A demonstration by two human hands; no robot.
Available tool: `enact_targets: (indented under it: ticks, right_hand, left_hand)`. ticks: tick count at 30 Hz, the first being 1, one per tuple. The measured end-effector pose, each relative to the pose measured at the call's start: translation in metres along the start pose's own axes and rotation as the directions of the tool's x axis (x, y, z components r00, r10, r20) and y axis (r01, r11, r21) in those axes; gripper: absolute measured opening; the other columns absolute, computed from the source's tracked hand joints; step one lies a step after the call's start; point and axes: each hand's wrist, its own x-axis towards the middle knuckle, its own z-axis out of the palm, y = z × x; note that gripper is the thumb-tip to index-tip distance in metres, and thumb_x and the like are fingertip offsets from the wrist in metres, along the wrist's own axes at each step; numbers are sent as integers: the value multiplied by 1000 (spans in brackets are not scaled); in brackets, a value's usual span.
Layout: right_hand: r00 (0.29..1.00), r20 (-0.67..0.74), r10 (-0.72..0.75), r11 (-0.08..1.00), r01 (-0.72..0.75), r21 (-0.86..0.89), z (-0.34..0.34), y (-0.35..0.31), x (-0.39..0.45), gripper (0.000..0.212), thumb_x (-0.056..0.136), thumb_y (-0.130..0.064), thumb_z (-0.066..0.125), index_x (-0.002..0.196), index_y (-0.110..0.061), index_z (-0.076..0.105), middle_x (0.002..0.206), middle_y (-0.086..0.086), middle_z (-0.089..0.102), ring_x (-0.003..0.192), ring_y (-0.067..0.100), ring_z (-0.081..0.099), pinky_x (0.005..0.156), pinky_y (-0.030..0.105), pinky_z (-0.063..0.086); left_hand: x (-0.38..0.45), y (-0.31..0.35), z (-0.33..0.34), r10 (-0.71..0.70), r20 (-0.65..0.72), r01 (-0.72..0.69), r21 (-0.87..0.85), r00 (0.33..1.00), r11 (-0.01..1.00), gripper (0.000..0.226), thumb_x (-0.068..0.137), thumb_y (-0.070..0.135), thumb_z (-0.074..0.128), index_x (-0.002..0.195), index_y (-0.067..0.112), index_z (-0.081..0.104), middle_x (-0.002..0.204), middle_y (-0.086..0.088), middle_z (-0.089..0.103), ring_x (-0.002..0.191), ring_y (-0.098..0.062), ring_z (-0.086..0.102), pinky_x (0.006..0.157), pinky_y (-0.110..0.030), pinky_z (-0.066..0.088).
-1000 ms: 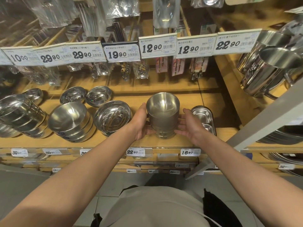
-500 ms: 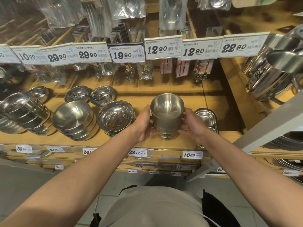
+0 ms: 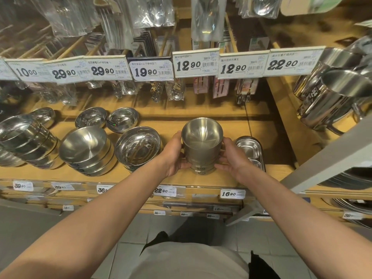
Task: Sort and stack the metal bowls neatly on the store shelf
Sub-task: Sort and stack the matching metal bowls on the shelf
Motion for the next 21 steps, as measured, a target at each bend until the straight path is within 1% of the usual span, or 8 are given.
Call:
enact_targets:
  ticks: [2,6,7,9,12,16,19,21]
  right_hand:
    - [1000,-11,4,1000,-4,6,1,-1,0,22,103,-43,40,94,-35,58,124,4,59,114,22,56,90,40,55]
    - [1000,-23,6,1000,-5,11,1,-3,1,22,103,-43,40,97,-34,59,127,5,59,116,23,56,98,45,53]
    - [1000,-24,7,1000,-7,17,1,-4,2,22,103,-43,40,98,-33,59,127,5,59,116,23,56,99,45,52]
    - [1000,-26,10,1000,-9,26,1,-5,3,22,104,-43,40,100,-31,58,125,5,59,114,23,55,101,46,51]
    - [999,-36,4,1000,-3,24,1,-6,7,22,105,-42,39,103,-30,57,120,6,58,113,24,55,101,47,51]
    - [999,-53,-1,1000,2,27,2,-8,10,23,105,-44,38,102,-29,55,109,4,59,100,18,57,91,41,54]
    - [999,-39,-1,1000,2,29,2,-7,11,26,104,-44,38,114,-26,53,116,6,59,104,21,57,85,39,54]
    - [1000,-20,9,999,-8,48,-1,-5,8,28,104,-44,40,118,-23,52,120,8,58,108,22,57,81,36,54]
  left_hand:
    - [2,0,0,-5,-6,5,4,1000,1000,50,104,56,31,127,18,52,110,-8,57,102,-31,64,75,-37,59]
    - [9,-1,-2,-31,-9,31,-2,999,1000,54,103,58,34,128,13,52,116,-14,59,110,-33,63,97,-45,56]
    - [10,-1,-3,-35,-9,35,-10,999,999,55,103,57,35,130,12,51,116,-14,59,109,-33,63,98,-46,55]
    - [11,-2,-3,-35,-9,35,-16,999,999,55,104,54,36,133,11,51,117,-16,59,106,-32,65,95,-44,56]
    - [13,-1,-4,-23,-9,23,0,1000,1000,47,105,48,36,132,13,51,121,-18,58,109,-34,64,91,-43,57]
    - [13,2,-4,-12,-4,12,17,1000,1000,36,107,34,33,126,15,55,121,-20,59,101,-32,63,88,-43,58]
    - [14,3,-5,-19,-17,19,-8,1000,1000,32,106,28,33,121,13,58,118,-19,60,93,-30,63,76,-38,59]
    - [14,2,-6,-36,-22,36,-31,999,999,34,107,28,35,126,9,56,124,-20,58,90,-27,64,77,-38,59]
